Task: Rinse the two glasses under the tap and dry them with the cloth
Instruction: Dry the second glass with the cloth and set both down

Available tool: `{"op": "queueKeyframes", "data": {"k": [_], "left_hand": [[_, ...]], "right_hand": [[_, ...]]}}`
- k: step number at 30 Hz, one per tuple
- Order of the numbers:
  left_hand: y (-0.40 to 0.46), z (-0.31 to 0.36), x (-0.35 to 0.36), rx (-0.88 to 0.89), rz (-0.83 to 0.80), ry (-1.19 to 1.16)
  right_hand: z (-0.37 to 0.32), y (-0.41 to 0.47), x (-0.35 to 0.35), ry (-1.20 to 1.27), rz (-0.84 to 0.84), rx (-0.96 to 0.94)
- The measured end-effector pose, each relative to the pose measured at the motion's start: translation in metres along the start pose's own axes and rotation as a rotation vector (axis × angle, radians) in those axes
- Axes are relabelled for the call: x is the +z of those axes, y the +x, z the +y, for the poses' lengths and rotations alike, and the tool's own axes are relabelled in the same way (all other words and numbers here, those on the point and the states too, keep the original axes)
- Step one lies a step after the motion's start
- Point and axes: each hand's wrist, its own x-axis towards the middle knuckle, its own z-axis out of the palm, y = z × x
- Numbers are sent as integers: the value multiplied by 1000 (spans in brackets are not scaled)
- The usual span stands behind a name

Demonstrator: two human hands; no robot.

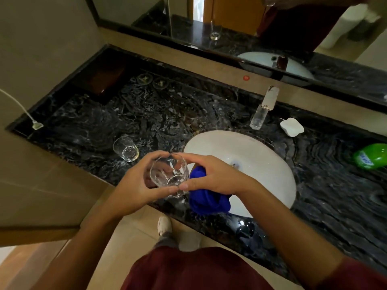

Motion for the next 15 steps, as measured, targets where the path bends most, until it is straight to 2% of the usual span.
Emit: {"op": "queueKeyframes", "data": {"k": [6,11,15], "left_hand": [[5,-43,-17,-106,209,-146],[12,-91,-26,-192,242,127],[22,-120,-25,-252,223,271]], "right_hand": [[17,22,5,300,291,110],[43,31,7,568,597,298],[53,33,9,693,698,402]]}}
